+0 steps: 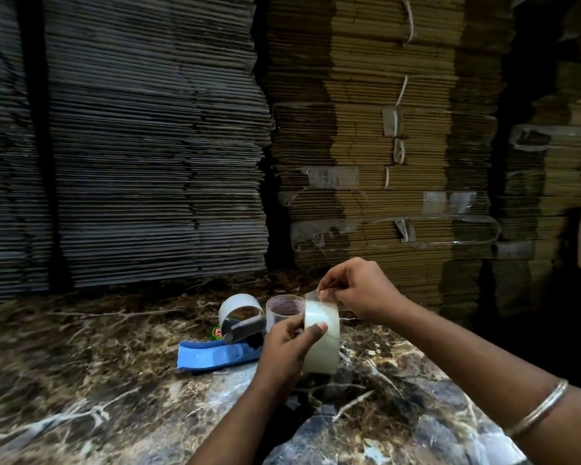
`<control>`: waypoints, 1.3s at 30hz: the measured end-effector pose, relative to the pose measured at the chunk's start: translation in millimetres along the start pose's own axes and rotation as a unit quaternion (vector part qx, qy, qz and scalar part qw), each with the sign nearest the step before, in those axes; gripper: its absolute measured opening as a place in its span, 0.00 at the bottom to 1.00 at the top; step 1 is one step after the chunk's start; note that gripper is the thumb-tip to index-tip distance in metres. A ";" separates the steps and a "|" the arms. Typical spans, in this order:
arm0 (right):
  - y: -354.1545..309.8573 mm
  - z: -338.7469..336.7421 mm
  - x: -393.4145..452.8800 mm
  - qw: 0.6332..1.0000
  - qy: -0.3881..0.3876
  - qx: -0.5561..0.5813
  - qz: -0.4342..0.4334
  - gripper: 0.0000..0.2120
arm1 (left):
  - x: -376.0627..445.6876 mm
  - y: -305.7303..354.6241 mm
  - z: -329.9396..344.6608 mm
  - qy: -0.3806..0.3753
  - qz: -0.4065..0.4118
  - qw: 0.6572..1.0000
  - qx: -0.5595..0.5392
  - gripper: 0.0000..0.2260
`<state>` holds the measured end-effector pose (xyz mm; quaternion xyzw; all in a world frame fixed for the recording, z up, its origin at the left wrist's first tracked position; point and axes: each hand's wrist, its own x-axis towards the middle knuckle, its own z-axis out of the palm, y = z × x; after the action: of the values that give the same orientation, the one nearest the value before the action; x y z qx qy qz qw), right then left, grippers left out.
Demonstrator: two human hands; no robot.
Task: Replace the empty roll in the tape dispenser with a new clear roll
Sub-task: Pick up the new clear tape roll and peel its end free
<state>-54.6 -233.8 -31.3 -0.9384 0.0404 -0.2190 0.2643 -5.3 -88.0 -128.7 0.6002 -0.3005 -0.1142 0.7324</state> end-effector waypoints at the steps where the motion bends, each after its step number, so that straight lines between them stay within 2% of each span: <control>1: -0.3 -1.5 -0.2 1.000 0.007 0.007 -0.007 0.04 | 0.2 0.2 -0.1 0.001 0.001 1.000 0.000 0.12; 4: -6.0 -12.1 -1.2 0.997 0.034 0.061 -0.024 0.04 | 1.0 0.6 -1.4 0.014 -0.001 1.000 -0.010 0.11; 8: -12.8 -19.9 -4.7 0.998 0.027 0.004 -0.063 0.04 | 1.8 -2.0 -2.2 0.025 0.004 1.000 0.006 0.14; 13: -14.4 -20.2 -10.6 0.993 0.053 -0.027 -0.105 0.06 | 1.1 0.3 0.2 0.041 0.028 0.998 0.034 0.08; 17: -19.4 -21.6 -15.6 0.986 0.059 -0.049 -0.148 0.07 | 1.1 3.2 0.3 0.042 0.040 0.997 0.056 0.09; 22: -24.9 -34.4 -21.2 0.980 0.068 -0.027 -0.187 0.08 | 4.6 3.2 -4.6 0.042 0.031 0.998 0.046 0.13; 26: -24.7 -38.9 -18.5 0.984 0.063 -0.028 -0.167 0.08 | 5.5 2.5 -4.3 0.033 0.026 0.998 0.047 0.20; 30: -23.8 -40.4 -7.8 0.990 0.054 -0.005 -0.130 0.07 | 3.1 3.0 -2.2 0.033 0.010 0.999 0.030 0.15; 35: -21.7 -37.9 10.9 0.996 0.038 -0.019 -0.081 0.06 | 1.4 3.8 -1.2 0.040 0.004 0.999 0.014 0.15; 39: -17.8 -34.9 21.3 0.999 0.010 0.009 -0.029 0.04 | 0.8 5.2 -0.5 0.041 -0.004 0.999 0.004 0.11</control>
<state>-51.2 -239.3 12.8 -0.9345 0.0141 -0.2366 0.2656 -5.5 -86.7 -123.6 0.6086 -0.2687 -0.0907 0.7411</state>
